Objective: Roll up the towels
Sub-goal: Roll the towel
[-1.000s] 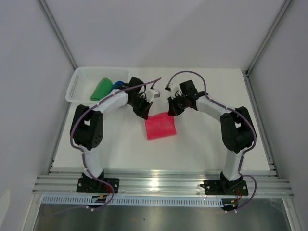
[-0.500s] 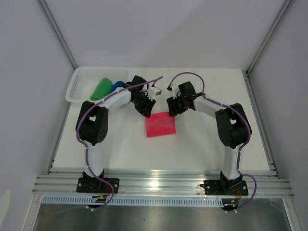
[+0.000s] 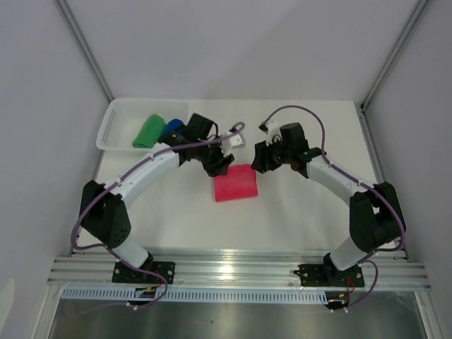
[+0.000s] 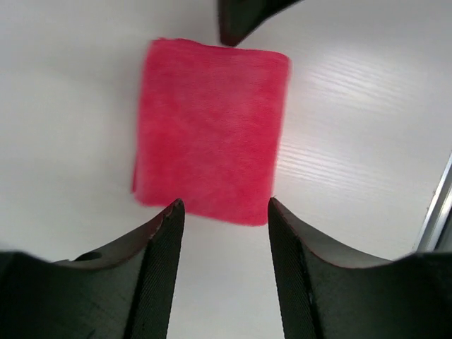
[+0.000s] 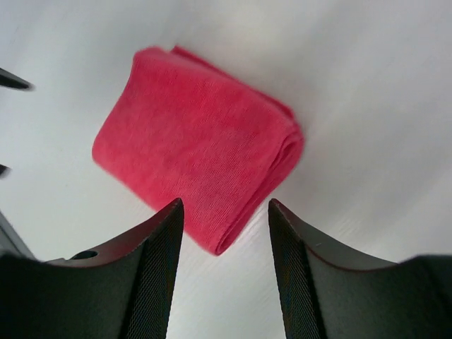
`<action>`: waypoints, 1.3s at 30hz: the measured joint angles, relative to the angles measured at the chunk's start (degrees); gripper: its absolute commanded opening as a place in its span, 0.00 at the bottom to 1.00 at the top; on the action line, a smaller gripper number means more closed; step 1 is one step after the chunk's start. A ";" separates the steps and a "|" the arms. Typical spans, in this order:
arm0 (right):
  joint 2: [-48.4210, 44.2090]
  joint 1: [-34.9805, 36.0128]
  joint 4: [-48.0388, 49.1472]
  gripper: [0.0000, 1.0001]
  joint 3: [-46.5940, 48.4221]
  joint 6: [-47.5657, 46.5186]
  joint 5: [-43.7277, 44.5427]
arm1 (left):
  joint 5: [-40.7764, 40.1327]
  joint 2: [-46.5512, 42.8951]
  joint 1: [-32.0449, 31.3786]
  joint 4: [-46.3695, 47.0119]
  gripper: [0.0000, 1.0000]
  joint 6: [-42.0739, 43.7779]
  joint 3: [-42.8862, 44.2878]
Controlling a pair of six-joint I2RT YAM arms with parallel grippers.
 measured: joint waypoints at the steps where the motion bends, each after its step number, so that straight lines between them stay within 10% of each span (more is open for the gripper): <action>1: -1.03 0.15 0.96 0.55 -2.23 0.13 -0.96 | -0.61 -0.61 -2.25 0.33 0.58 1.90 -2.21; 9: -9.07 0.57 4.92 0.55 -14.45 -3.06 -4.04 | -6.97 2.56 -12.41 4.37 0.76 13.03 -15.63; 12: -10.54 0.57 5.40 0.55 -14.53 -4.13 -4.00 | -10.10 3.65 -12.37 7.54 0.99 14.71 -16.28; 17: -13.31 0.57 6.95 0.55 -16.94 -4.96 -3.98 | -13.66 3.78 -12.57 11.96 1.00 16.61 -20.13; 23: -15.37 0.57 7.10 0.55 -18.23 -5.44 -3.91 | -14.64 6.86 -12.92 12.81 0.79 17.77 -20.72; 31: -17.57 0.15 7.32 0.55 -19.26 -10.58 -5.68 | -16.76 8.55 -12.94 15.91 0.01 18.49 -20.35; 39: -23.74 -0.48 4.81 0.56 -23.02 -24.87 -12.46 | -8.04 7.13 -9.81 9.60 0.01 20.17 -19.50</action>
